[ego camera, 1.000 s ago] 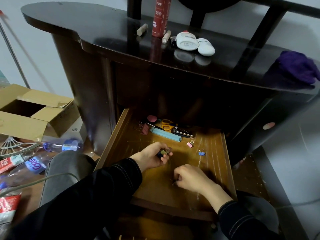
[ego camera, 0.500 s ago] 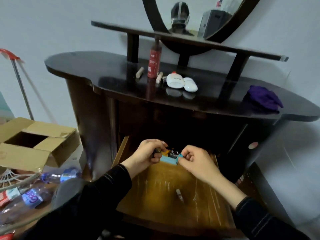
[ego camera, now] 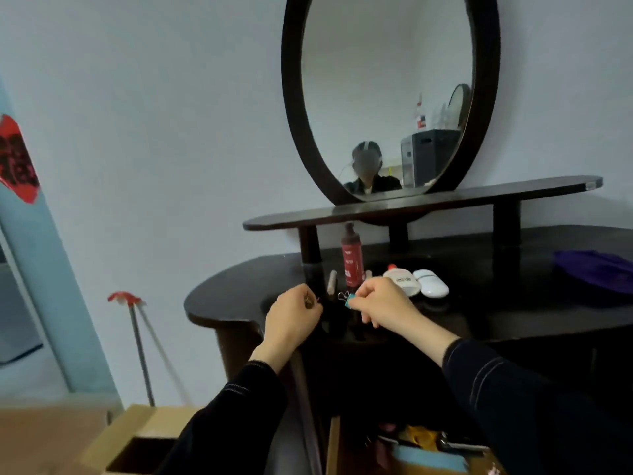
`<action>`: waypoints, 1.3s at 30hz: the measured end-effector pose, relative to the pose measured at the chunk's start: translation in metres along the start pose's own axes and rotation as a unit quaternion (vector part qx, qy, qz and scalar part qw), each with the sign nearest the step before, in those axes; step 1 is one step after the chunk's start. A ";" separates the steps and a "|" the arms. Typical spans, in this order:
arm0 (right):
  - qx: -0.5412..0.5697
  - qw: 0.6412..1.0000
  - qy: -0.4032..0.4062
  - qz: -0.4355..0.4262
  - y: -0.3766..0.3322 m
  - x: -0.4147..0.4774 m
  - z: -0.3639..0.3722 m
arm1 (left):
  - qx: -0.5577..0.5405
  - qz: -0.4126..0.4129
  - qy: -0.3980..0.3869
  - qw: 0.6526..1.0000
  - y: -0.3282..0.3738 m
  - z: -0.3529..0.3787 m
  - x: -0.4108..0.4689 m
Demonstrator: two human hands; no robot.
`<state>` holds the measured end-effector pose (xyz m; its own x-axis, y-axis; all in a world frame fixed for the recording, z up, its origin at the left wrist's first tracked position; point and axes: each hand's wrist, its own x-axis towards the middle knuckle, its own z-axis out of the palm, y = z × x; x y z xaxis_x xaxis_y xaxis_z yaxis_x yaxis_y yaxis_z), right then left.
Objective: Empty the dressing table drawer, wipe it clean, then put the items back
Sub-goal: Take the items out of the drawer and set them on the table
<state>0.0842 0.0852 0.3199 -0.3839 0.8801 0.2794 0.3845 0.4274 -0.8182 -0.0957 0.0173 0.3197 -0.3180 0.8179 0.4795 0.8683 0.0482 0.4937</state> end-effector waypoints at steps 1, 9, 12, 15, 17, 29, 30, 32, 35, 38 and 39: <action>-0.019 1.000 0.006 0.003 0.002 0.007 0.006 | 0.059 0.017 -0.008 0.998 -0.009 0.005 0.009; -0.178 0.983 0.035 -0.023 0.004 0.036 0.026 | 0.139 0.077 -0.037 0.987 -0.025 0.027 0.044; -0.189 0.981 0.030 -0.023 0.004 0.033 0.026 | 0.121 0.080 -0.044 0.988 -0.026 0.026 0.042; -0.191 0.981 0.025 -0.028 0.003 0.028 0.024 | 0.107 0.083 -0.056 0.989 -0.025 0.024 0.040; -0.191 0.981 0.022 -0.031 0.002 0.025 0.022 | 0.094 0.087 -0.059 0.990 -0.025 0.023 0.038; -0.257 0.965 0.029 -0.047 0.002 0.022 0.022 | -0.030 0.078 -0.122 0.989 -0.032 0.019 0.035; -0.258 0.964 0.029 -0.046 0.002 0.022 0.022 | -0.036 0.074 -0.129 0.988 -0.032 0.018 0.034; -0.264 0.963 0.028 -0.044 0.002 0.023 0.022 | -0.047 0.069 -0.136 0.987 -0.031 0.016 0.032; -0.271 0.962 0.020 -0.040 0.002 0.023 0.022 | -0.051 0.066 -0.142 0.986 -0.030 0.015 0.029; -0.272 0.962 0.006 -0.039 0.001 0.021 0.020 | -0.061 0.058 -0.136 0.987 -0.030 0.014 0.026; -0.268 0.963 0.004 -0.038 0.001 0.020 0.019 | -0.068 0.055 -0.133 0.987 -0.029 0.013 0.025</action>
<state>0.0605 0.0996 0.3149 -0.4226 0.8427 0.3337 0.7345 0.5341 -0.4187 -0.1241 0.0440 0.3078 -0.0973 0.9364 0.3372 0.8273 -0.1123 0.5504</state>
